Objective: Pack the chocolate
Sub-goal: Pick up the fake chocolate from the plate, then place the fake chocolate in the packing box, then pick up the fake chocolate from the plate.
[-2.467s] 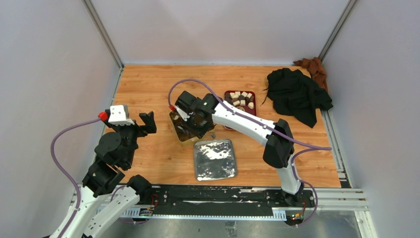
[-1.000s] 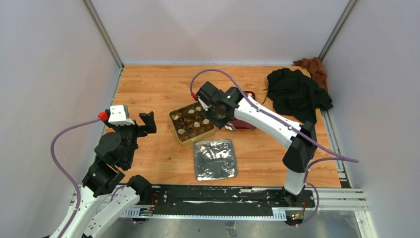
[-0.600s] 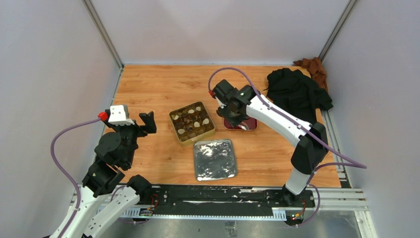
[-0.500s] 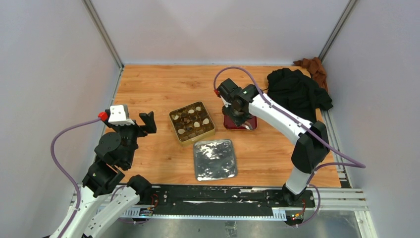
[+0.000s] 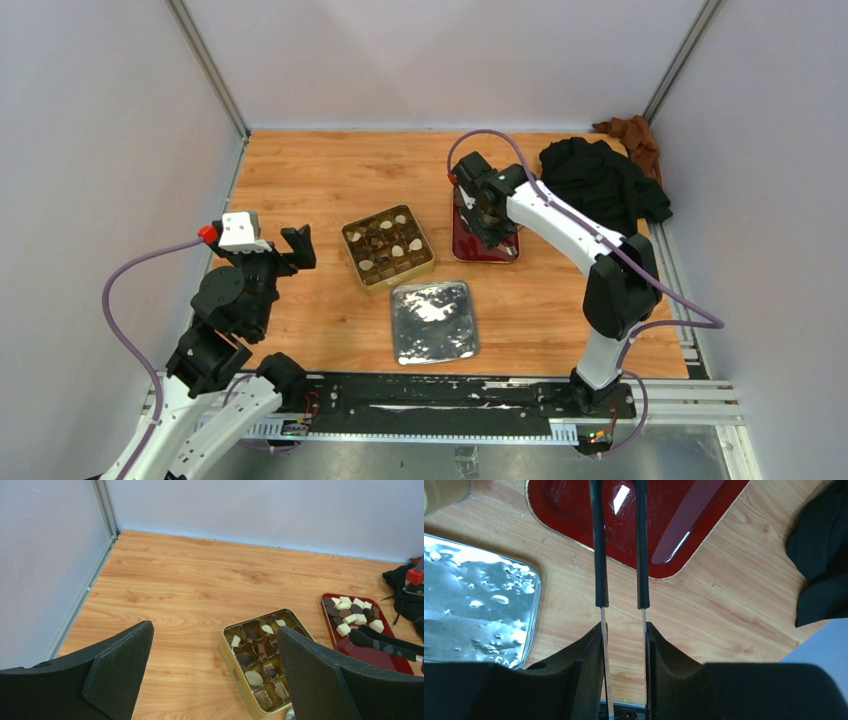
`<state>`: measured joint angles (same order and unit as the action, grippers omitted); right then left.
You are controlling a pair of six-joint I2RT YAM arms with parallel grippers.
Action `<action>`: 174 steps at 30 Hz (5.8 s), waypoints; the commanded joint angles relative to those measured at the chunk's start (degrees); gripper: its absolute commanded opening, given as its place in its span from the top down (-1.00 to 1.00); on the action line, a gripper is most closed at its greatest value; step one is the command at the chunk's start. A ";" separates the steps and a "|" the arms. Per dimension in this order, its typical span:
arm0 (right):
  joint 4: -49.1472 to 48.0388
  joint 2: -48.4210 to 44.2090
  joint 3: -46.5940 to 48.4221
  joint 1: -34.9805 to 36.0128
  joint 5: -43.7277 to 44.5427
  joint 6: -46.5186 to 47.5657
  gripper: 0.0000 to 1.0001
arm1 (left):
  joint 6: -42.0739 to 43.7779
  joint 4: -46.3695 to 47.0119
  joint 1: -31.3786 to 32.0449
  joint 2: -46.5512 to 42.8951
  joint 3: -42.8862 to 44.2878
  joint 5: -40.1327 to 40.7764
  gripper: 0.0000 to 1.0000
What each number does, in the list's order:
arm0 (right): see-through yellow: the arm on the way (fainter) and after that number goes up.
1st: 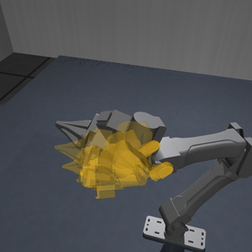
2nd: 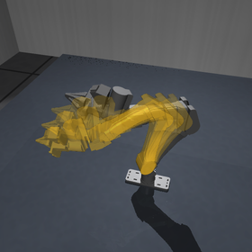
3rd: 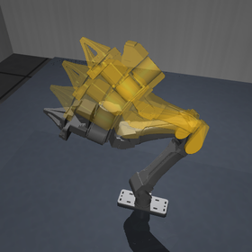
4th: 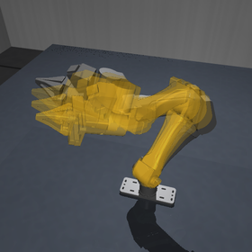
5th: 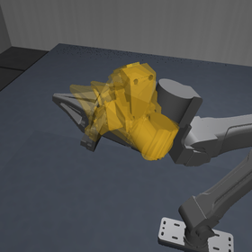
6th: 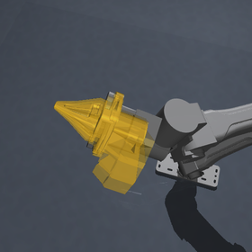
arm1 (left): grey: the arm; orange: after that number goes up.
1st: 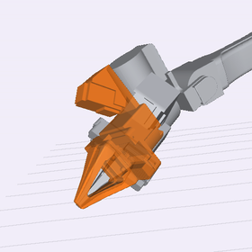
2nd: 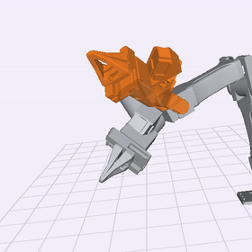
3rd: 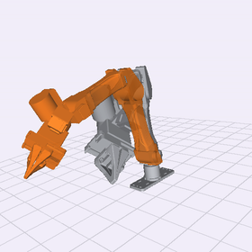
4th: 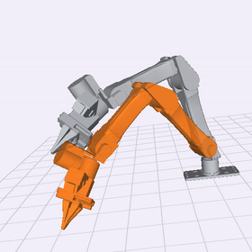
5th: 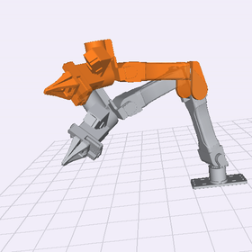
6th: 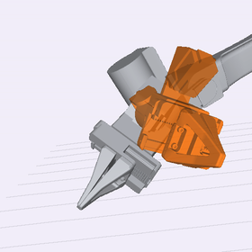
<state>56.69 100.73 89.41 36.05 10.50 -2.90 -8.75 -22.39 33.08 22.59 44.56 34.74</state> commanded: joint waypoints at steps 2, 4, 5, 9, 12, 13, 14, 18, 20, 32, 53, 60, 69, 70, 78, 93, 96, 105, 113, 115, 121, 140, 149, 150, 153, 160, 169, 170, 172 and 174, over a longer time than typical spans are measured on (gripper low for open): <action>0.10 2.36 1.16 -1.69 -0.30 1.04 0.25 | -0.03 1.19 -0.32 -0.04 -0.79 0.10 -1.00; -0.08 2.94 1.36 -1.94 -0.13 1.13 0.24 | -0.04 1.21 -0.33 -0.01 -0.79 0.08 -1.00; -0.11 3.22 1.45 -2.04 -0.09 1.14 0.23 | -0.04 1.17 -0.30 -0.02 -0.79 0.14 -1.00; -0.36 4.05 1.64 -2.66 0.10 1.29 0.22 | 0.05 1.10 -0.36 -0.03 -0.79 0.30 -1.00; -0.76 4.57 1.94 -3.13 -0.25 1.48 0.20 | 0.05 1.13 -0.33 -0.01 -0.79 0.32 -1.00; -0.91 4.81 2.18 -3.26 -0.44 1.60 0.18 | 0.05 1.20 -0.38 0.00 -0.79 0.33 -1.00; -1.00 5.00 2.45 -3.33 -0.60 1.58 0.16 | 0.05 1.21 -0.32 -0.05 -0.79 0.29 -1.00; -1.04 6.35 4.25 -3.53 -0.99 1.98 0.15 | 0.05 1.19 -0.34 -0.03 -0.79 0.42 -1.00; -1.03 7.18 5.44 -3.66 -1.26 2.15 0.15 | 0.05 1.17 -0.31 -0.08 -0.79 0.44 -1.00; -1.05 9.87 8.42 -4.57 -1.79 2.37 0.28 | 0.14 1.21 -0.31 -0.15 -0.83 0.52 -1.00; -0.18 1.12 3.73 -4.46 -2.48 1.37 0.48 | 0.05 1.26 -0.30 -0.14 -0.87 0.59 -1.00; 0.02 -2.12 1.67 -3.37 -2.71 0.96 0.50 | 0.05 1.23 -0.30 -0.19 -0.79 0.58 -1.00; 0.57 -6.74 0.03 1.09 -3.38 0.55 0.51 | -0.04 1.20 -0.32 -0.27 -0.87 0.76 -1.00; 0.68 -7.08 0.06 1.70 -3.39 0.31 0.51 | -0.04 1.13 -0.30 -0.22 -0.86 0.75 -1.00; 1.37 -7.29 0.72 7.30 -3.31 -0.90 0.51 | -0.12 1.22 -0.30 0.00 -0.87 0.50 -1.00; 3.87 -6.67 1.22 14.68 -3.60 -2.44 0.51 | -0.04 1.26 -0.30 -0.01 -0.87 0.36 -1.00; 3.83 -5.98 1.37 15.23 -4.15 -2.56 0.52 | -0.04 1.23 -0.31 -0.01 -0.87 0.46 -1.00; 3.78 -2.95 2.84 16.63 -4.70 -2.30 0.50 | -0.04 1.23 -0.30 -0.04 -0.83 0.30 -1.00; 4.02 -2.34 3.43 17.12 -4.90 -1.78 0.41 | -0.04 1.23 -0.34 -0.18 -0.87 0.29 -1.00; 4.31 -2.20 3.58 17.12 -4.69 -1.76 0.37 | -0.02 1.23 -0.30 -0.17 -0.86 0.38 -1.00; 4.40 -2.21 3.66 17.12 -4.57 -1.76 0.25 | -0.04 1.23 -0.32 -0.23 -0.87 0.41 -1.00; 5.88 -5.49 4.84 15.74 1.69 -1.27 0.33 | -0.04 1.22 -0.30 -0.26 -0.87 0.30 -1.00; 6.94 -7.60 3.38 10.00 4.50 -0.77 0.35 | -0.07 1.22 -0.36 -0.18 -0.87 0.19 -1.00; 6.95 -7.64 3.11 8.91 4.41 -0.71 0.35 | -0.07 1.25 -0.31 -0.17 -0.87 0.23 -1.00; 6.57 -7.51 1.98 5.73 3.68 -0.54 0.37 | -0.05 1.25 -0.34 -0.18 -0.87 0.18 -1.00; 4.05 -6.35 -0.38 0.02 2.58 0.40 0.38 | -0.04 1.24 -0.30 -0.11 -0.87 0.28 -1.00; 3.14 -2.82 0.01 -3.92 3.71 0.70 0.38 | -0.04 1.18 -0.30 -0.13 -0.87 0.32 -1.00; 2.94 -2.30 0.03 -4.31 3.73 0.74 0.38 | -0.04 1.20 -0.30 -0.10 -0.87 0.33 -1.00; 2.70 -1.14 0.30 -5.04 3.83 0.76 0.37 | -0.04 1.16 -0.32 -0.06 -0.87 0.28 -1.00; 2.20 0.06 0.58 -5.60 3.67 0.85 0.36 | -0.04 1.21 -0.30 -0.03 -0.87 0.34 -1.00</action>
<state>59.31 98.61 89.43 32.10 13.15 -2.96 -8.75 -22.39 33.08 22.59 44.23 34.74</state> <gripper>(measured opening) 0.321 0.999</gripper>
